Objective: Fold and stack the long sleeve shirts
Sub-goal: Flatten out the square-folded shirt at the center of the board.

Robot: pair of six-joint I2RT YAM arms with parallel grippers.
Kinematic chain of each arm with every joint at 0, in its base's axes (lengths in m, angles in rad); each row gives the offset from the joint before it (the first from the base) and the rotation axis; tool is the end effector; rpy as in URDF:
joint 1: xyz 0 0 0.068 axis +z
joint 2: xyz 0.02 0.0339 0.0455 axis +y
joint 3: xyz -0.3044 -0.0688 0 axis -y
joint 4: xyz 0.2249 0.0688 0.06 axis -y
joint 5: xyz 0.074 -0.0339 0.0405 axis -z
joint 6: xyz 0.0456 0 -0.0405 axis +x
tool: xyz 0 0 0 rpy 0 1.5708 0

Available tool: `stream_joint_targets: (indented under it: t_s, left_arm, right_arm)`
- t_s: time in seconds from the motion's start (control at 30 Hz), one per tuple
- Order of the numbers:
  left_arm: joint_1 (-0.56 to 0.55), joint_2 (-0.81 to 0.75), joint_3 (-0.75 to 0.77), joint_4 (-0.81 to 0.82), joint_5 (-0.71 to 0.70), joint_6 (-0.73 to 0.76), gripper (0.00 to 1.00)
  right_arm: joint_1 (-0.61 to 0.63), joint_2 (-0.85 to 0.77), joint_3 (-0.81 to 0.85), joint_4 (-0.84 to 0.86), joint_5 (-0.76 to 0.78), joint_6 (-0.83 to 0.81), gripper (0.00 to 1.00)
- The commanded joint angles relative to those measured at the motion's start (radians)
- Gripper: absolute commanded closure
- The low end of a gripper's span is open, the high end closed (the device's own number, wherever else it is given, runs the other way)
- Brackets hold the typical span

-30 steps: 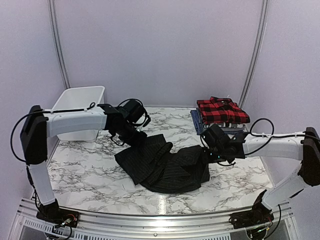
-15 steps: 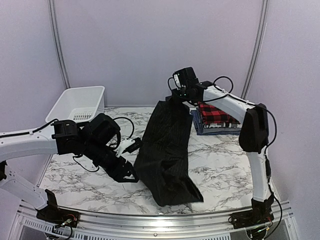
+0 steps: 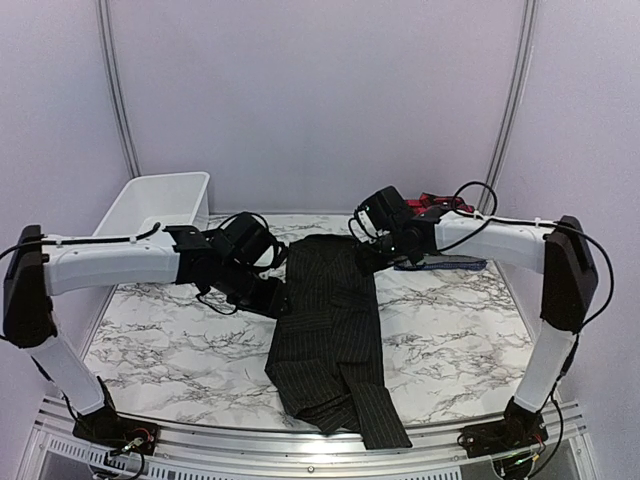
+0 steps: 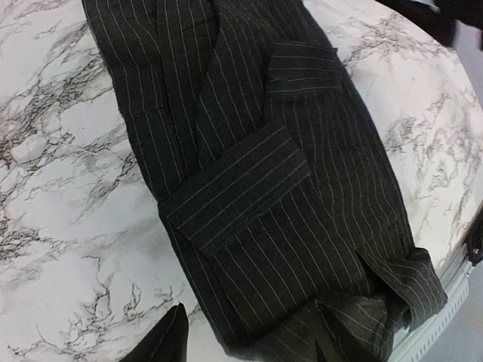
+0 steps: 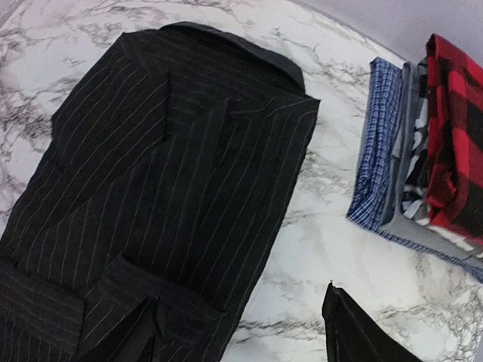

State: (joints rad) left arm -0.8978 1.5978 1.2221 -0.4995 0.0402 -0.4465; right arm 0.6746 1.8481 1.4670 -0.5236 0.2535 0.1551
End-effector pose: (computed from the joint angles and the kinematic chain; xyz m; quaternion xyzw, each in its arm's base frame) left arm 0.2080 -0.2639 0.2993 0.2170 0.9146 -0.2270 0.2549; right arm 0.3253 0.2455 0.2854 -0.2008 0.9166 0.0214 0.3449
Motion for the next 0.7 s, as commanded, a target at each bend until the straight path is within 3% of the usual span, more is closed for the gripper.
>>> stream_joint_targets:
  t_s: [0.0, 0.27, 0.67]
  left_arm:
    - [0.016, 0.133, 0.069, 0.039, -0.012, -0.013, 0.43]
    - [0.046, 0.304, 0.109, 0.044, -0.030, -0.001, 0.40]
    - [0.056, 0.355, 0.092, 0.117, -0.043, -0.007, 0.39]
  right_arm:
    - [0.108, -0.076, -0.140, 0.103, -0.044, 0.125, 0.32]
    - [0.150, -0.072, -0.237, 0.168, -0.047, 0.180, 0.33]
    - [0.149, -0.031, -0.215, 0.170, 0.008, 0.163, 0.32]
